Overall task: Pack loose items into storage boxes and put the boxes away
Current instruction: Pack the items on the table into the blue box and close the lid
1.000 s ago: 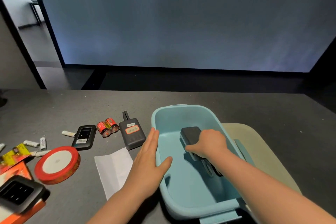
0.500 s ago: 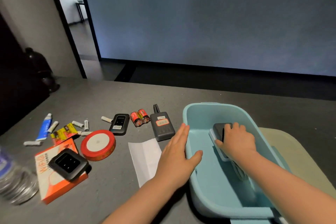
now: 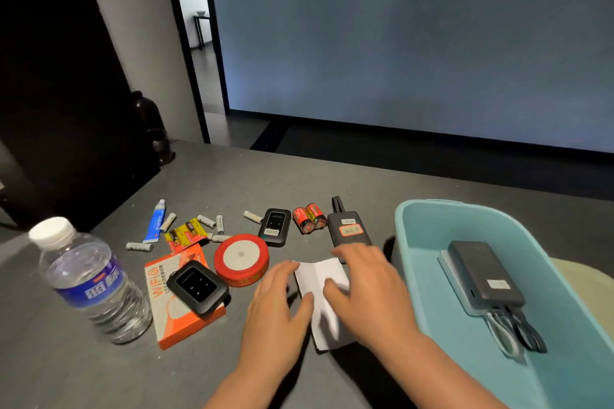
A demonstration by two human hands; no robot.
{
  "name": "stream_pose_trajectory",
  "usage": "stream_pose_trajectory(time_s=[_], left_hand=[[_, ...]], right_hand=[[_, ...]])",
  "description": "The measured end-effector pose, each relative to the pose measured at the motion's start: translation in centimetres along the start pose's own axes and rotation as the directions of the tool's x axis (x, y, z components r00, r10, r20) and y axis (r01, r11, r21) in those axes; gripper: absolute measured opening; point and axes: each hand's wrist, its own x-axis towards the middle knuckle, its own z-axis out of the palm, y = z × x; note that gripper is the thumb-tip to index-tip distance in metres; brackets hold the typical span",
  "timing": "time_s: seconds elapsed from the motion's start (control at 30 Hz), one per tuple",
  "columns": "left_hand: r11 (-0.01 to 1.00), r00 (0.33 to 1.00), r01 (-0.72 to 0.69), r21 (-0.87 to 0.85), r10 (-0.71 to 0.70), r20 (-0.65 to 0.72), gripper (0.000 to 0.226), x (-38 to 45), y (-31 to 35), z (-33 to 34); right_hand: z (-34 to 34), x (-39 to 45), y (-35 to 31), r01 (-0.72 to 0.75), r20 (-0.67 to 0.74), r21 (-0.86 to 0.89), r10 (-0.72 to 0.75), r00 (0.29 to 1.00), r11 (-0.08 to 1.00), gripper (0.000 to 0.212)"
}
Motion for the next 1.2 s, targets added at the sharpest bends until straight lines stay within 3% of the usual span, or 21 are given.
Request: stream_pose_trajectory(time_s=[0.1, 0.2, 0.43, 0.57, 0.8, 0.93, 1.03, 1.13, 1.2], left_hand=[[0.998, 0.999, 0.037, 0.049, -0.037, 0.012, 0.041, 1.1, -1.6, -1.2], [0.994, 0.997, 0.074, 0.079, -0.074, 0.000, 0.041, 2.7, -3.2, -1.5], [0.992, 0.999, -0.001, 0.129, -0.005, 0.043, 0.042, 6.8, -4.1, -1.6], [0.978, 0.996, -0.068, 0.199, 0.055, 0.073, 0.040, 8.8, -4.5, -1.7], [0.958, 0.993, -0.108, 0.266, 0.089, 0.080, 0.039, 9.8, -4.8, -1.5], [0.981, 0.993, -0.081, 0.173, 0.065, 0.097, 0.044, 9.1, -4.0, -1.3], [0.997, 0.995, 0.004, -0.080, 0.004, 0.097, 0.060, 8.2, -2.1, -1.4], [0.953, 0.997, -0.003, -0.304, 0.027, 0.076, 0.064, 6.9, 1.1, -1.8], [0.920, 0.995, -0.054, -0.388, 0.082, 0.056, 0.047, 5.6, 3.4, -2.2]], right_hand=[[2.5, 1.8, 0.1, -0.149, 0.120, 0.045, 0.143, 0.982, 0.988, 0.047], [4.0, 5.2, 0.0, -0.290, 0.149, 0.047, 0.280, 0.948, 0.956, 0.052], [7.1, 12.4, 3.0, -0.454, 0.214, -0.212, 0.494, 0.843, 0.866, 0.069], [8.4, 13.8, 4.7, -0.518, 0.202, -0.244, 0.566, 0.799, 0.820, 0.080], [8.8, 14.5, 5.3, -0.611, 0.159, -0.135, 0.626, 0.763, 0.780, 0.077], [7.4, 13.9, 3.7, -0.640, 0.032, 0.057, 0.639, 0.768, 0.766, 0.078], [5.0, 13.5, 1.1, -0.564, -0.040, 0.328, 0.608, 0.793, 0.758, 0.085], [1.5, 11.9, -1.3, -0.481, 0.085, 0.693, 0.601, 0.795, 0.538, 0.081], [-0.6, 9.7, -2.1, -0.454, 0.212, 0.815, 0.543, 0.813, 0.361, 0.053]])
